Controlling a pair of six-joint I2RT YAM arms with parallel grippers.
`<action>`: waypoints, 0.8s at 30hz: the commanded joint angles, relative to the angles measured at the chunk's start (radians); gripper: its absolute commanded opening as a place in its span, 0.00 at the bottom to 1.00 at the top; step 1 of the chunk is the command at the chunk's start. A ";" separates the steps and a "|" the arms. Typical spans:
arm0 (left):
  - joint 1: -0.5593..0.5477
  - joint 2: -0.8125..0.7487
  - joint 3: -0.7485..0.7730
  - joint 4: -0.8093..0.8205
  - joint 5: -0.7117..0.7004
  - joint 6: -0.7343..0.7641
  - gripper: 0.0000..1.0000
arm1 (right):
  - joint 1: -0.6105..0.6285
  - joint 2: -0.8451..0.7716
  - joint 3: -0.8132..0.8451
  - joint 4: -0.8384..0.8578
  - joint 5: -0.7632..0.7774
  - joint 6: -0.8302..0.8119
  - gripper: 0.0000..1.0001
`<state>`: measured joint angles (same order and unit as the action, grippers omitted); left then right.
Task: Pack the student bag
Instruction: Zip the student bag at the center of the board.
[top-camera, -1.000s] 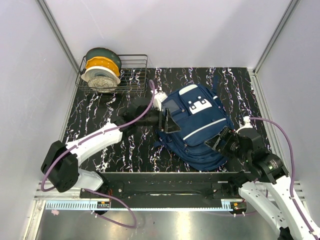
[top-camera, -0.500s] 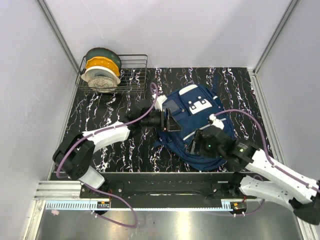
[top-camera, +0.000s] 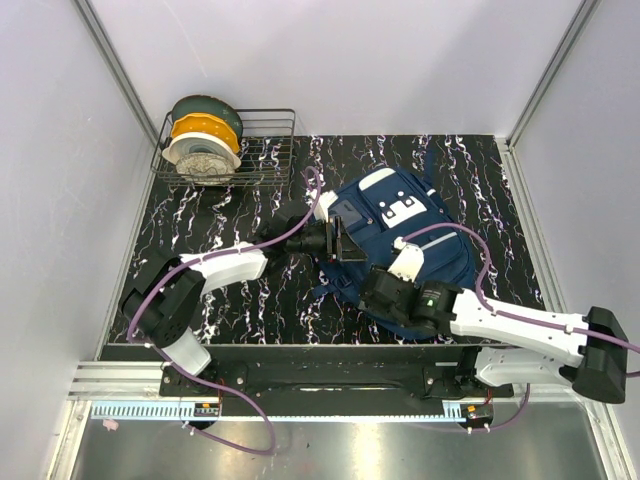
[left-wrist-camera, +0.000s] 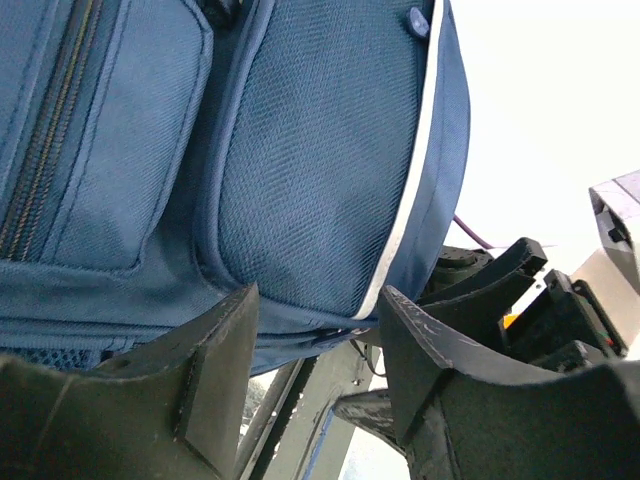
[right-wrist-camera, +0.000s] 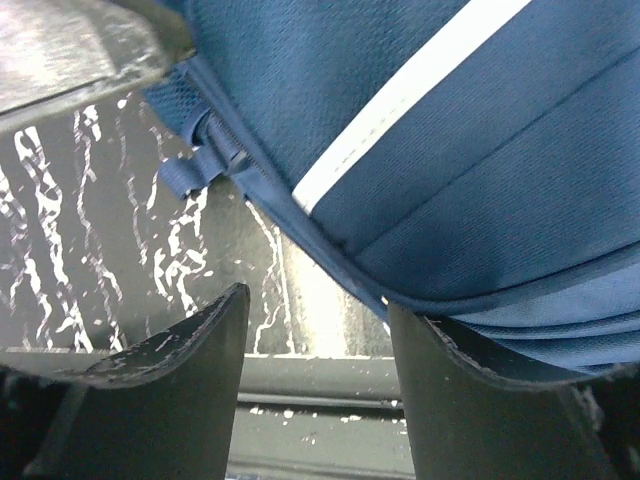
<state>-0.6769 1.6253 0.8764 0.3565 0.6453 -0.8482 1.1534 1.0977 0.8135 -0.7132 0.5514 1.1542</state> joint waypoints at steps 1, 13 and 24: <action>-0.006 -0.007 0.015 0.098 0.014 -0.005 0.54 | 0.008 0.031 0.049 -0.040 0.182 0.095 0.61; -0.007 -0.016 -0.007 0.113 0.028 -0.017 0.53 | 0.009 0.067 0.012 0.000 0.260 0.101 0.41; -0.021 -0.044 -0.030 0.133 0.022 -0.043 0.53 | 0.011 0.192 0.010 -0.022 0.404 0.288 0.41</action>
<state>-0.6937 1.6222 0.8574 0.4152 0.6506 -0.8734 1.1648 1.2354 0.8169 -0.7288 0.7891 1.3281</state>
